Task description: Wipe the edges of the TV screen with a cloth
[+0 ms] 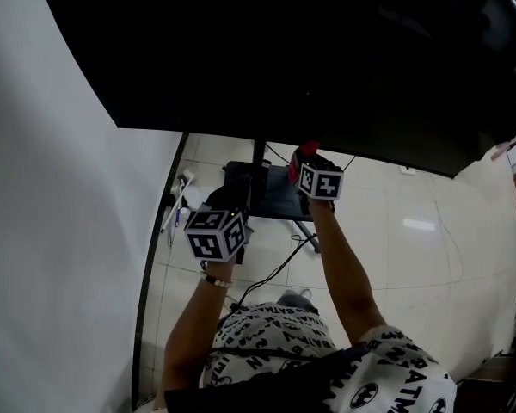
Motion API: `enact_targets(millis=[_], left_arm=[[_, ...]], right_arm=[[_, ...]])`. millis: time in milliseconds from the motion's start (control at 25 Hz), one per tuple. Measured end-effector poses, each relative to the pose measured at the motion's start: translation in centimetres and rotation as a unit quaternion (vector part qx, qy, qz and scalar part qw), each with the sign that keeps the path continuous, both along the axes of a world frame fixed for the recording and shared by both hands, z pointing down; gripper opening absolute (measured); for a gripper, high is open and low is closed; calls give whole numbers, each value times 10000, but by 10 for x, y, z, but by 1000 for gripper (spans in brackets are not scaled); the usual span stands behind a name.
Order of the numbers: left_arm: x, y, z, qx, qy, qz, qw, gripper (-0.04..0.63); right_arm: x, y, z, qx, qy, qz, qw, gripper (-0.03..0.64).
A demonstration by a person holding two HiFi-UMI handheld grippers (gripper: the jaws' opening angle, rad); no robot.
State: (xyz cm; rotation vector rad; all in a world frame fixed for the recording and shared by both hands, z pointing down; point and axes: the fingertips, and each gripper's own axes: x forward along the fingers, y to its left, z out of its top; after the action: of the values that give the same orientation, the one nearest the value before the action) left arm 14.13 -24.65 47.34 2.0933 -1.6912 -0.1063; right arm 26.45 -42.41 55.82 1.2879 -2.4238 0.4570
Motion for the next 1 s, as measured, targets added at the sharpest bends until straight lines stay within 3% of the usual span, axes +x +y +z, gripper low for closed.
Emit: enact_targets(millis=[200,360,480,800,1000], left_arm=[[-48,17,0,-61,-54,-248,9997,0],[-103,22,9,-82,119,-750,9971,0],[-147,29,17,-167,207,-1186,9926,0],[-250,42,15,-281,-41,-1998,9794,0],[-309,52,18,-297,23,-2514,9674,0]], right_arm=[[-61,13,0,-92,-146,-195,9997,75],[-124,18,5,-232,-448,-400,9979,75],[-175,26,9,-308,-667,-601,9955,76],[-299,52,6,-316,-1297,-781,9880,77],[-374,64,10,-360,-1412,-1139,9828,77]])
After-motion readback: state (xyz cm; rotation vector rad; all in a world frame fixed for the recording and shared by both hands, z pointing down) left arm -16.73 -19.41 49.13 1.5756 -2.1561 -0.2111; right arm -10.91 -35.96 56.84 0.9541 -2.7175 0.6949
